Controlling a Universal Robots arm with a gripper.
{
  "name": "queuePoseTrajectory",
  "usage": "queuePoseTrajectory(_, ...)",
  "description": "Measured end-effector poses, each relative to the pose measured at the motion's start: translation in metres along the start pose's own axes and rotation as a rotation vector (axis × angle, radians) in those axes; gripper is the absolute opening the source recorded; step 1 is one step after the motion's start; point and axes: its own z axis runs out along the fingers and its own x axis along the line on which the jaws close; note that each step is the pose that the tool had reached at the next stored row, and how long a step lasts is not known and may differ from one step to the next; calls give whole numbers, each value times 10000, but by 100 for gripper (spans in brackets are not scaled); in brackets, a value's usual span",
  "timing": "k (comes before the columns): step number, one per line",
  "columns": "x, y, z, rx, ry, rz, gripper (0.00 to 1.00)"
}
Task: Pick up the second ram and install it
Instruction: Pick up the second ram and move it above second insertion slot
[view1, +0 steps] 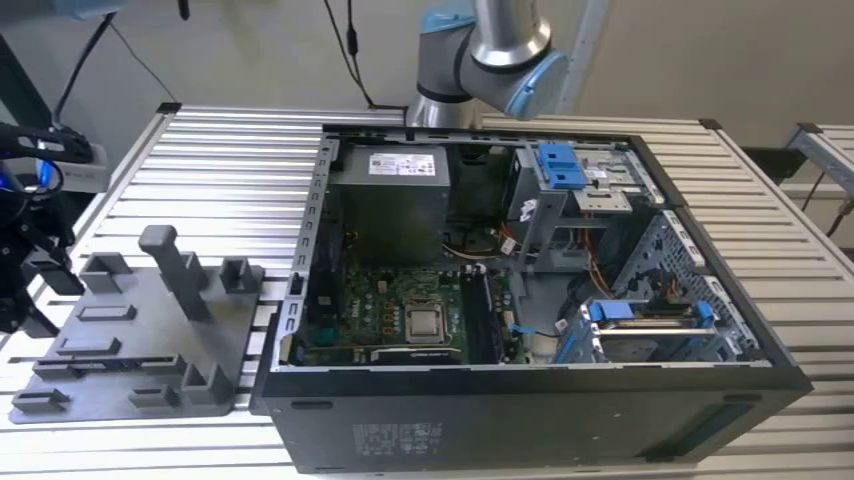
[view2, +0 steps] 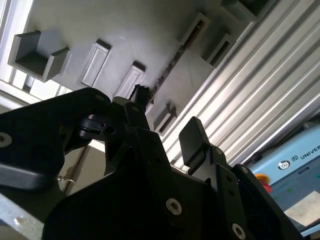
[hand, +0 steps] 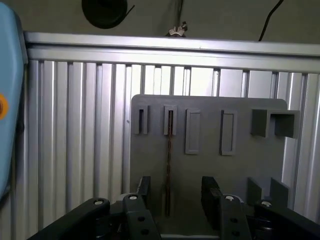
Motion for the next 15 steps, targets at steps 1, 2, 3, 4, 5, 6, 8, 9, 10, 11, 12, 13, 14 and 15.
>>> queuePoseTrajectory(1, 0, 0, 4, -1, 6, -4, 54)
queuePoseTrajectory(2, 0, 0, 9, -3, 9, -6, 54)
queuePoseTrajectory(3, 0, 0, 15, -1, 9, -8, 54)
queuePoseTrajectory(4, 0, 0, 23, -1, 9, -9, 54)
queuePoseTrajectory(5, 0, 0, 30, 0, 9, -9, 54)
queuePoseTrajectory(6, 0, 0, 38, 0, 9, -10, 54)
queuePoseTrajectory(8, 0, 0, 51, 0, 10, -12, 54)
queuePoseTrajectory(9, 0, 0, 58, 1, 10, -13, 54)
queuePoseTrajectory(10, 0, 0, 67, 3, 10, -15, 54)
queuePoseTrajectory(11, 0, 0, 77, 3, 10, -18, 54)
queuePoseTrajectory(12, -1, 0, 89, 3, 10, -22, 54)
queuePoseTrajectory(13, -1, 0, 102, 3, 12, -31, 54)
queuePoseTrajectory(14, -1, 0, 116, 4, 12, -43, 54)
queuePoseTrajectory(15, -1, 0, 131, 5, 13, -56, 54)
